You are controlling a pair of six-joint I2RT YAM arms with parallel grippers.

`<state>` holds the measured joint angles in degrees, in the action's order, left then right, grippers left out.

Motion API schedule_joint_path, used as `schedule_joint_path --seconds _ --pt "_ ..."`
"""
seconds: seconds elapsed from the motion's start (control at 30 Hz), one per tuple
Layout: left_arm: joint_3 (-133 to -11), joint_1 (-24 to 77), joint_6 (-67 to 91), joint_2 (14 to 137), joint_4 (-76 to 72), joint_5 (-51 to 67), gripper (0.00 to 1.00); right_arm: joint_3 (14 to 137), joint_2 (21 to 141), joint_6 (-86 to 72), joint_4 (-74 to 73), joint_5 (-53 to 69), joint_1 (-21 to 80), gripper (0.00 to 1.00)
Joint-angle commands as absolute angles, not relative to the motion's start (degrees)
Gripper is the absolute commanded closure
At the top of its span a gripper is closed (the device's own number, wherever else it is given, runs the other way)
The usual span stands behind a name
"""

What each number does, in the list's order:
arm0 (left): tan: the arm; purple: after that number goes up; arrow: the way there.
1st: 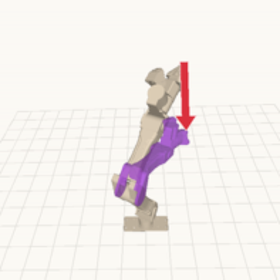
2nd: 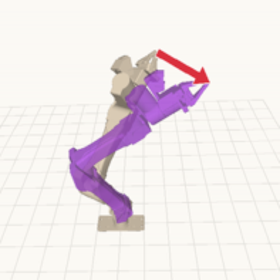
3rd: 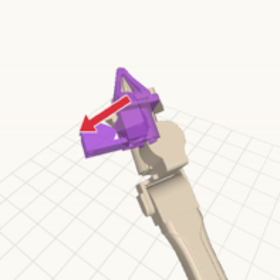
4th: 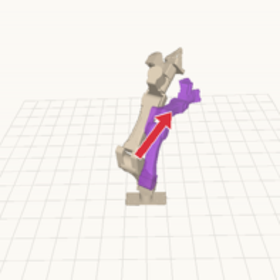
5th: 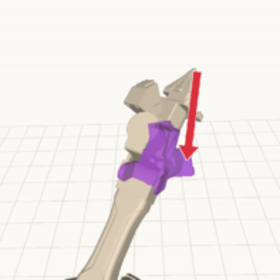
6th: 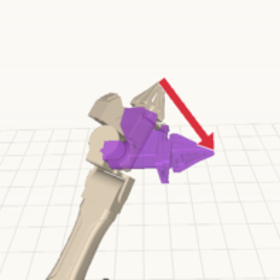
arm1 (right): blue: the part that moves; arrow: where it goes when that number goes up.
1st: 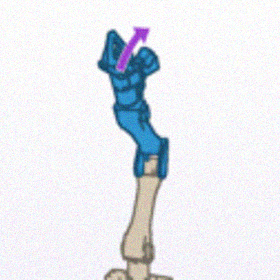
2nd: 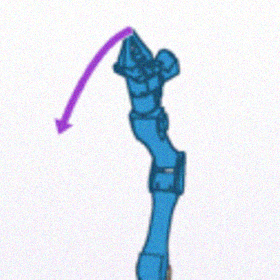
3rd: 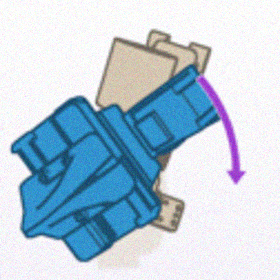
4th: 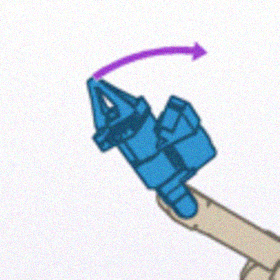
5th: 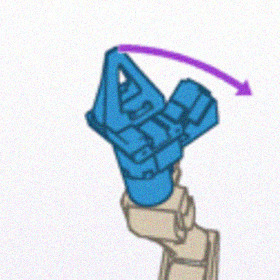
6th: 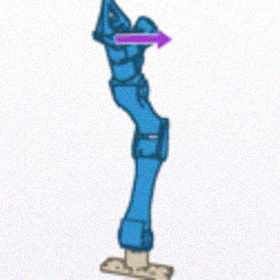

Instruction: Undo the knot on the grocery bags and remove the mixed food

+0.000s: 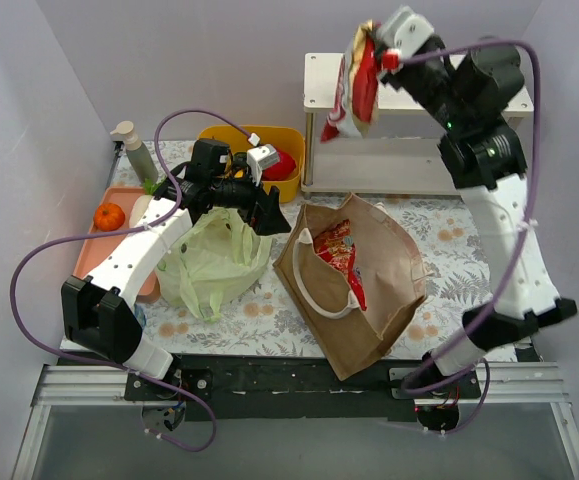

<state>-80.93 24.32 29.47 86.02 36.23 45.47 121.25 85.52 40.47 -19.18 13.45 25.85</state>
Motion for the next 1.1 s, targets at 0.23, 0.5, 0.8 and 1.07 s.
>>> schedule_joint_path --seconds 0.23,0.5,0.8,1.07 --pt "-79.4 24.2 28.0 83.3 37.6 44.5 0.02 137.9 114.3 35.2 28.4 6.1 17.4 0.99" --pt "-76.2 23.9 26.9 81.1 37.7 43.4 0.02 116.6 106.4 29.4 23.6 -2.2 11.0 0.99" --pt "-77.3 23.5 27.5 83.1 37.1 44.9 0.02 106.5 100.6 29.0 20.7 -10.3 7.4 0.96" --pt "-76.6 23.4 27.0 82.7 37.1 44.4 0.02 96.7 87.8 25.8 15.0 -4.5 7.2 0.41"
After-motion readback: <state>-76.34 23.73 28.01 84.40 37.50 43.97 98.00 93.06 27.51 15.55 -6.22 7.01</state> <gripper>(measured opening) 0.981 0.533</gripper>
